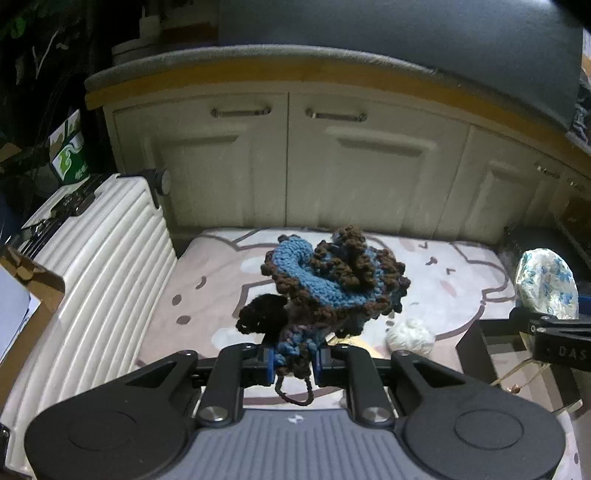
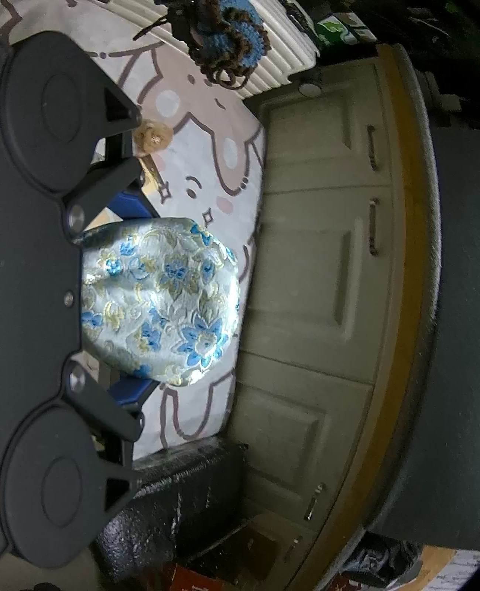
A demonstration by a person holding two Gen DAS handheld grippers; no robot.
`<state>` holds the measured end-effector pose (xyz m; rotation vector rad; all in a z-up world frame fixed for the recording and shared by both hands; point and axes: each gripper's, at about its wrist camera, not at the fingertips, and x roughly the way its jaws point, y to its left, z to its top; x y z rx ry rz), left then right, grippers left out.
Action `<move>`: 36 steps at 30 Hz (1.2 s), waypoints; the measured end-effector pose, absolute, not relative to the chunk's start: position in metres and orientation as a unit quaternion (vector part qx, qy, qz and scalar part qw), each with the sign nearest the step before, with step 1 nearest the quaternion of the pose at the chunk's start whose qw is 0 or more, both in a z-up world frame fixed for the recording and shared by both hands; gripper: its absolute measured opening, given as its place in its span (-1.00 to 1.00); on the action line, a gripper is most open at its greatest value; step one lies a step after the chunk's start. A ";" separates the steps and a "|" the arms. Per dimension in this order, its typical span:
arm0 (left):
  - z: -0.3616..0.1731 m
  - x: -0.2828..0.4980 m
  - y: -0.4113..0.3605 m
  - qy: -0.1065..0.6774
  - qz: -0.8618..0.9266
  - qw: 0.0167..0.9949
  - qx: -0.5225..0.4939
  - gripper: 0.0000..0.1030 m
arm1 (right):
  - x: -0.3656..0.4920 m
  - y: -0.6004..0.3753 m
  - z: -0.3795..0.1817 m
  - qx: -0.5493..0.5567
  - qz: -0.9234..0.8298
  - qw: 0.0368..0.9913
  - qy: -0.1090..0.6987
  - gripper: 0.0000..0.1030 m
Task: Organize objects
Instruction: 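Close the left tool on the crochet piece while the right tool grips the floral pouch, lifting both, then carry both held items over the black box and lower them inside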
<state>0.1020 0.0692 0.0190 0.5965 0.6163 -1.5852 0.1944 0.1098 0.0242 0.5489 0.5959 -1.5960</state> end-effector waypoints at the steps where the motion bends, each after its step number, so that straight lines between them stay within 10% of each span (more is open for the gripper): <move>1: 0.021 0.100 0.069 0.265 -0.693 0.619 0.258 -0.62 | 0.191 0.110 0.025 0.245 -0.714 0.606 0.251 0.64; 36: 0.017 -0.057 0.105 0.217 -0.870 0.319 0.306 -0.62 | 0.063 0.167 0.010 0.309 -0.876 0.337 0.157 0.64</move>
